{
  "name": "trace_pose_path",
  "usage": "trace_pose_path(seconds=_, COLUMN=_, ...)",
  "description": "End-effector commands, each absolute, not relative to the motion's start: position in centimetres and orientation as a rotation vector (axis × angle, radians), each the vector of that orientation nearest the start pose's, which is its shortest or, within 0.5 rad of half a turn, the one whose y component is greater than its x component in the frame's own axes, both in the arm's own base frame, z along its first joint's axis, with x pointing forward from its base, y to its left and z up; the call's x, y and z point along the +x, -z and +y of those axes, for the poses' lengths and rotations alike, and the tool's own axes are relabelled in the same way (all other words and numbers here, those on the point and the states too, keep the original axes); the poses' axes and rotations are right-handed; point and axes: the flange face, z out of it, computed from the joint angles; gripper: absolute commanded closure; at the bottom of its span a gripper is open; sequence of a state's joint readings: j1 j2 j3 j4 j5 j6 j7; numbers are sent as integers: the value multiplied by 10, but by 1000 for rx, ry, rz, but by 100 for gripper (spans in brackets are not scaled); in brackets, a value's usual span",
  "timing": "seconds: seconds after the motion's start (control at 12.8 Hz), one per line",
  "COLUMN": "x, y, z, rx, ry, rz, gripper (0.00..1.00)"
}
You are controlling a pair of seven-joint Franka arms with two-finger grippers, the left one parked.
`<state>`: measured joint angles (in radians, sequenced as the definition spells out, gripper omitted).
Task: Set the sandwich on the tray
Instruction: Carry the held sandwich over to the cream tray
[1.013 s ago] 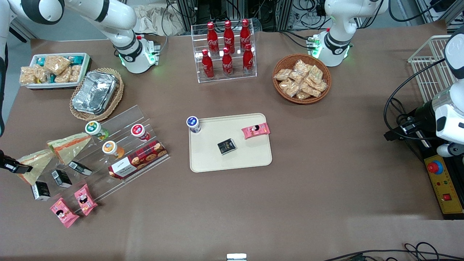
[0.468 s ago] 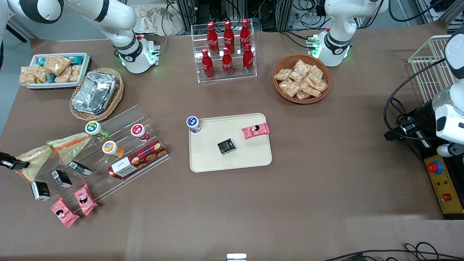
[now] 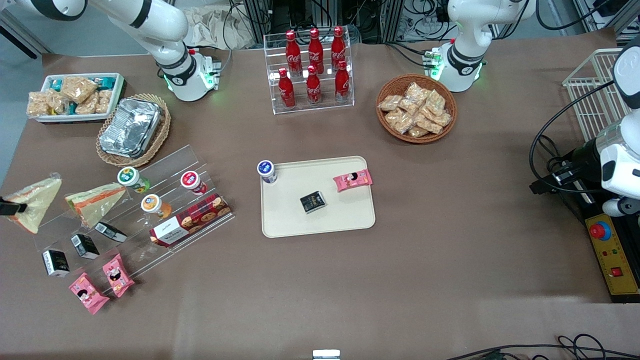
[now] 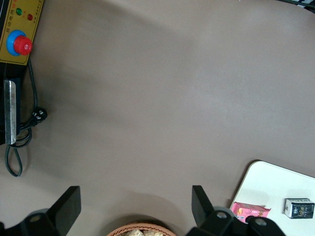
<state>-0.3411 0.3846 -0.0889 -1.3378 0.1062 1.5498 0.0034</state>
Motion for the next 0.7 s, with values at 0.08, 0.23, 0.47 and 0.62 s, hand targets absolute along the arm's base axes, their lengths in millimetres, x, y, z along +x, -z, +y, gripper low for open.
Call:
trace_pose_path(seconds=0.08, x=597, y=-568, z=-151, rx=-2911, ry=-304, rz=844, gripper=100)
trace_pose_path(seconds=0.23, x=599, y=-578, z=-96, rx=-2890, ry=-353, rz=972, gripper=100)
trace_pose_path(seconds=0.47, x=606, y=-582, z=4, rx=-2776, ry=-406, rz=1259, gripper=100)
trace_pose_path(seconds=0.62, x=605, y=-577, z=64, rx=-2715, ry=-451, rz=1388, gripper=100)
